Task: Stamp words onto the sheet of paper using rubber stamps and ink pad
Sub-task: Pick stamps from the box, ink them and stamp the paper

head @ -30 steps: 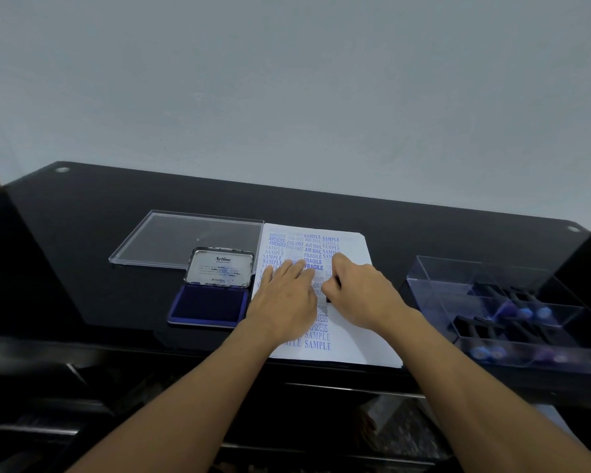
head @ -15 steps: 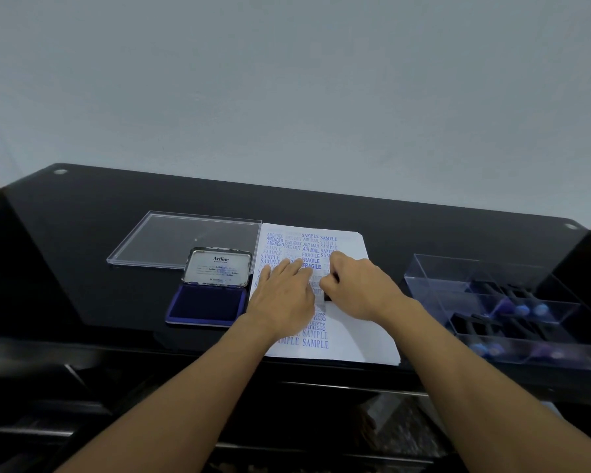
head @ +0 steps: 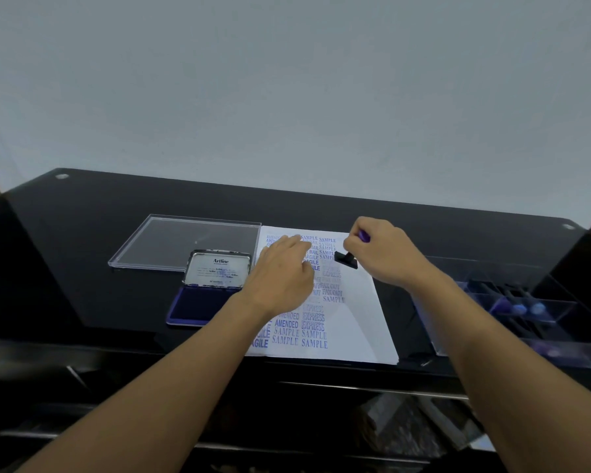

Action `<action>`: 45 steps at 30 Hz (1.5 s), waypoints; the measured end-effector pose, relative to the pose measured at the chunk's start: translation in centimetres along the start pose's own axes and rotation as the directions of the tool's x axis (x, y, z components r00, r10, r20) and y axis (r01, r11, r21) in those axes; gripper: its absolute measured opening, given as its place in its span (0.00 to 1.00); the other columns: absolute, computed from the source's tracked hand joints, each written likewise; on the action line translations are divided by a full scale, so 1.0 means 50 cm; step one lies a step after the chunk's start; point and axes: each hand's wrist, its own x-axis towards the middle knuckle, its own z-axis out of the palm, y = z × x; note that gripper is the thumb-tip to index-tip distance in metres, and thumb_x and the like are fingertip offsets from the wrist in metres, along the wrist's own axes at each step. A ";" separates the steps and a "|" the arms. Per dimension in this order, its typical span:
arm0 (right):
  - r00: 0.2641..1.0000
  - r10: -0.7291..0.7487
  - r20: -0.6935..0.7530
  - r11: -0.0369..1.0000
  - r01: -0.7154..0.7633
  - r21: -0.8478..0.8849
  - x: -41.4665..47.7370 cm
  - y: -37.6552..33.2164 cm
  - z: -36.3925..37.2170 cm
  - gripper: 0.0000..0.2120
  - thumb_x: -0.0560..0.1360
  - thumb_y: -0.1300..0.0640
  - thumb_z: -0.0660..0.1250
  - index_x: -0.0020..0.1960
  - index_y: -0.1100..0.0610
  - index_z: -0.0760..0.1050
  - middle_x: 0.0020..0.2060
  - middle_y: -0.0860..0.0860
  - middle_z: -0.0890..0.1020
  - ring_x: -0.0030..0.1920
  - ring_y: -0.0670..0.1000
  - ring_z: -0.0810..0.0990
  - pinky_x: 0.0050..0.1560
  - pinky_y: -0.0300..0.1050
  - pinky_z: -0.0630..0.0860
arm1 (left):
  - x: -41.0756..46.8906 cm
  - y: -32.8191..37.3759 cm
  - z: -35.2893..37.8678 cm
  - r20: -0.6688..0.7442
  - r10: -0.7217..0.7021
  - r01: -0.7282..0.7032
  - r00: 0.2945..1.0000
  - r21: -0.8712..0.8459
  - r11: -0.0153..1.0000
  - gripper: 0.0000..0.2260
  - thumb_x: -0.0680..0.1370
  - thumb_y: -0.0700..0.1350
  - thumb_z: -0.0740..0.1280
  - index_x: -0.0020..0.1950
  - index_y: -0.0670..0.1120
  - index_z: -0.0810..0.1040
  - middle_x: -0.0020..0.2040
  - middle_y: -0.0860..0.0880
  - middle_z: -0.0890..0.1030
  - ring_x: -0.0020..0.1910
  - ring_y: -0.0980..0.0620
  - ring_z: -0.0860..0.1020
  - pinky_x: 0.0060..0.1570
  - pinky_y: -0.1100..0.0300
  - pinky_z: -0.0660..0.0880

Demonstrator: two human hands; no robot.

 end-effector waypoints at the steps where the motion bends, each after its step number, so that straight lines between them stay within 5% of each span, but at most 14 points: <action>1: 1.000 0.004 -0.002 1.000 -0.004 0.002 0.000 0.001 -0.002 0.08 0.78 0.55 0.62 0.45 0.59 0.74 0.39 0.51 0.80 0.37 0.49 0.74 0.36 0.43 0.70 | 0.001 0.000 -0.001 -0.003 -0.001 0.001 1.000 0.005 1.000 0.19 0.83 0.43 0.54 0.74 0.43 0.68 0.74 0.46 0.67 0.73 0.49 0.61 0.72 0.53 0.57; 17: 0.999 0.036 0.014 0.998 -0.037 0.056 -0.008 -0.029 0.001 0.08 0.78 0.52 0.64 0.48 0.57 0.70 0.43 0.52 0.78 0.37 0.50 0.73 0.33 0.42 0.69 | -0.016 -0.039 -0.063 -0.022 -0.047 0.047 0.999 0.023 0.999 0.22 0.84 0.47 0.55 0.79 0.47 0.61 0.80 0.49 0.57 0.79 0.51 0.52 0.78 0.50 0.50; 34: 0.916 -0.307 0.257 0.952 0.297 0.079 -0.005 -0.235 0.198 0.13 0.80 0.45 0.65 0.50 0.56 0.74 0.42 0.51 0.78 0.43 0.52 0.77 0.43 0.48 0.74 | -0.152 -0.293 -0.157 -0.193 -0.317 0.323 0.928 -0.005 0.947 0.20 0.82 0.44 0.61 0.74 0.43 0.69 0.77 0.46 0.65 0.76 0.49 0.61 0.75 0.56 0.56; 40: 0.881 -0.341 0.330 0.937 0.345 0.047 -0.011 -0.278 0.226 0.07 0.78 0.54 0.62 0.49 0.57 0.74 0.43 0.53 0.81 0.44 0.55 0.78 0.46 0.50 0.77 | -0.180 -0.330 -0.129 -0.173 -0.354 0.368 0.919 0.058 0.928 0.22 0.82 0.46 0.59 0.76 0.45 0.67 0.78 0.46 0.63 0.78 0.48 0.58 0.76 0.44 0.55; 45: 0.839 -0.359 0.409 0.926 0.374 0.044 -0.009 -0.298 0.240 0.04 0.78 0.53 0.61 0.49 0.52 0.73 0.44 0.51 0.80 0.45 0.53 0.77 0.46 0.49 0.76 | -0.191 -0.339 -0.109 -0.192 -0.342 0.361 0.920 0.076 0.929 0.22 0.83 0.48 0.58 0.77 0.47 0.64 0.79 0.48 0.60 0.78 0.51 0.56 0.76 0.45 0.50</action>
